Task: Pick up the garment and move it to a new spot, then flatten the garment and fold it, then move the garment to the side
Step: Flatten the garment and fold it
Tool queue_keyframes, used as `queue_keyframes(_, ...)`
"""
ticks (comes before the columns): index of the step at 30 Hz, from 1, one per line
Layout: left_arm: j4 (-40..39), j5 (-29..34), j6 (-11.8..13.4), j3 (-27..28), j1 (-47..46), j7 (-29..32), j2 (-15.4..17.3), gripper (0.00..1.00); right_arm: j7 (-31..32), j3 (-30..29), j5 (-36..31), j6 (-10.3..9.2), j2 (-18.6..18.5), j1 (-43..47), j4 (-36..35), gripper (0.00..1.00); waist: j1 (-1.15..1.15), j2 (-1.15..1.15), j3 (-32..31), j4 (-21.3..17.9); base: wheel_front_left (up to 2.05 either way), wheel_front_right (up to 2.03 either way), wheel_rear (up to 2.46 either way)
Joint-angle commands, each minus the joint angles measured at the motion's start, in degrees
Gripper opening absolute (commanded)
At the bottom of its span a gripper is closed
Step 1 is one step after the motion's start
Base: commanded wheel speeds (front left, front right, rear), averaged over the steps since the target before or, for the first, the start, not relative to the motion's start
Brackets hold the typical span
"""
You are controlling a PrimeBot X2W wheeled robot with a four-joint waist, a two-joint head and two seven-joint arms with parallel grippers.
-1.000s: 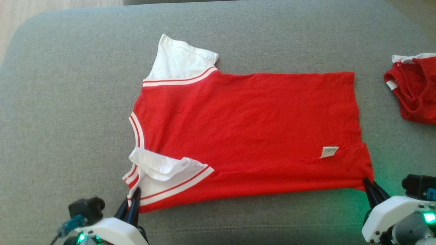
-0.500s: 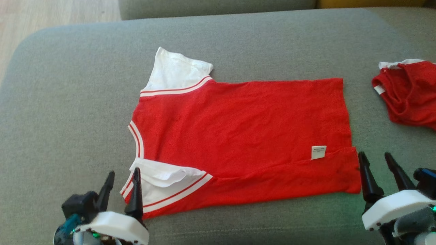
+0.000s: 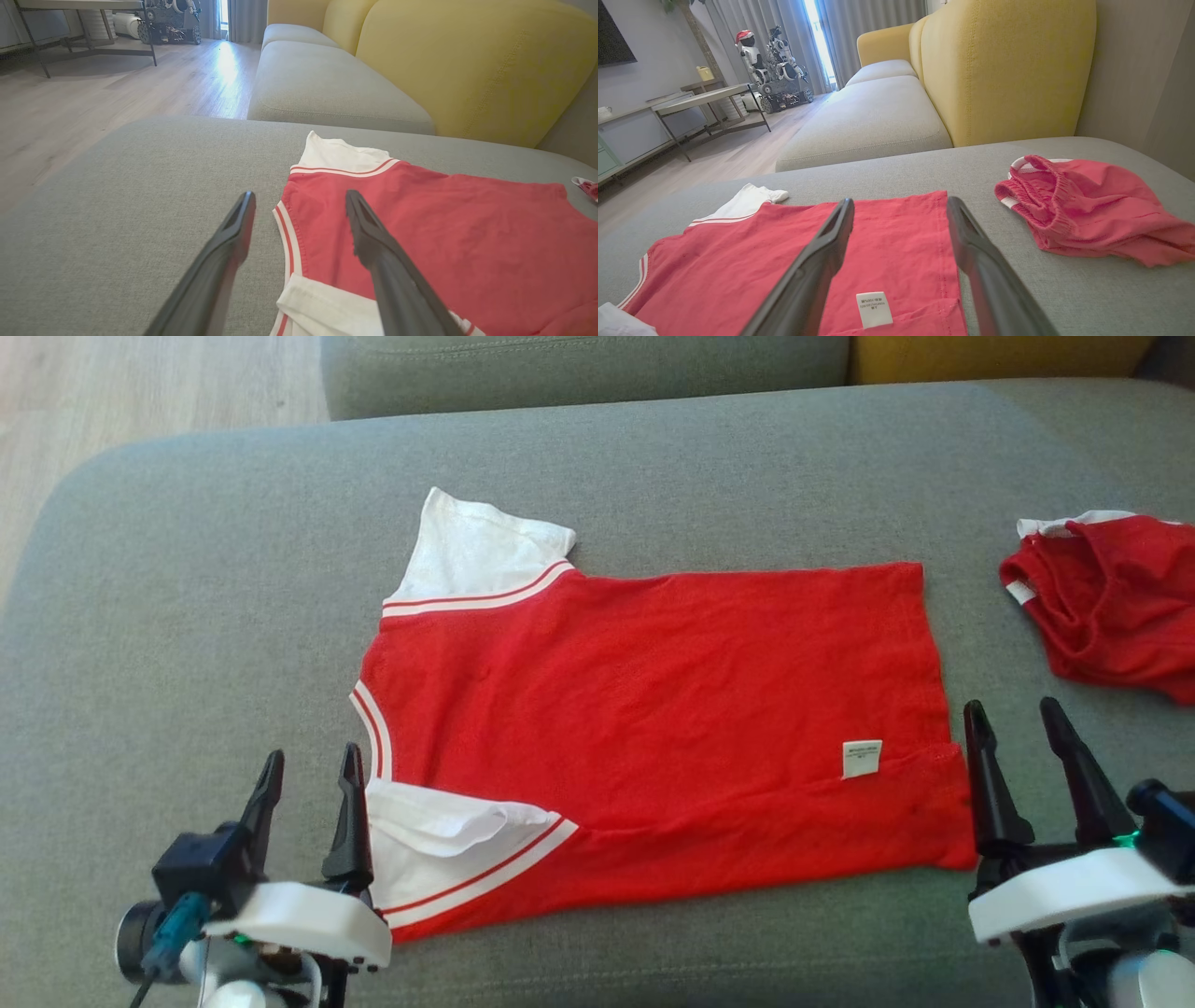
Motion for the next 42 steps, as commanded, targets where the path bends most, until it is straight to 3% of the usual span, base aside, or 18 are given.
queue_keyframes(1, -1.86, 0.48, 0.52, 1.77, -2.67, -0.36, 1.03, 1.00, -0.58, 1.61, -0.45, 0.19, -1.54, -2.48, -1.73, 1.00, 0.00, 0.00, 0.24, 0.01, 0.00, 0.00, 0.00)
queue_keyframes(9, -1.97, 0.47, -0.16, 1.04, -5.83, -0.29, 1.17, 1.00, -1.24, 1.62, -0.70, 0.19, -1.92, -4.23, -2.53, 1.00, 0.00, 0.00, 3.25, 0.28, 0.00, 0.00, 0.00)
queue_keyframes(17, 2.91, -0.05, -4.69, -1.15, -23.89, 2.97, 0.61, 1.00, -1.62, 1.97, -0.93, 0.19, -2.37, -10.20, -5.07, 1.00, 0.00, 0.00, 12.19, -0.17, 0.00, 0.00, 0.00)
queue_keyframes(23, 12.15, -0.87, -7.39, -1.49, -37.93, 5.32, -0.15, 1.00, -2.04, 3.05, -0.74, 0.19, -2.88, -14.79, -5.31, 1.00, 0.00, 0.00, 17.45, -1.85, 0.00, 0.00, 0.00)
queue_keyframes(27, 24.43, -1.58, -9.80, -1.55, -49.06, 6.22, -0.46, 1.00, -2.73, 4.12, -0.49, 0.19, -3.08, -18.36, -4.65, 1.00, 0.00, 0.00, 21.10, -3.83, 0.00, 0.00, 0.00)
queue_keyframes(34, 39.97, -2.14, -11.81, -0.90, -57.89, 5.94, 0.94, 1.00, -3.27, 5.49, 0.12, 0.19, -2.89, -20.76, -3.14, 1.00, 0.00, 0.00, 24.12, -6.45, 0.00, 0.00, 0.00)
queue_keyframes(42, 55.08, -3.09, -11.64, 0.03, -63.94, 7.62, 2.64, 1.00, -4.09, 5.69, 0.77, 0.19, -2.88, -21.94, -1.17, 1.00, 0.00, 0.00, 26.21, -8.36, 0.00, 0.00, 0.00)
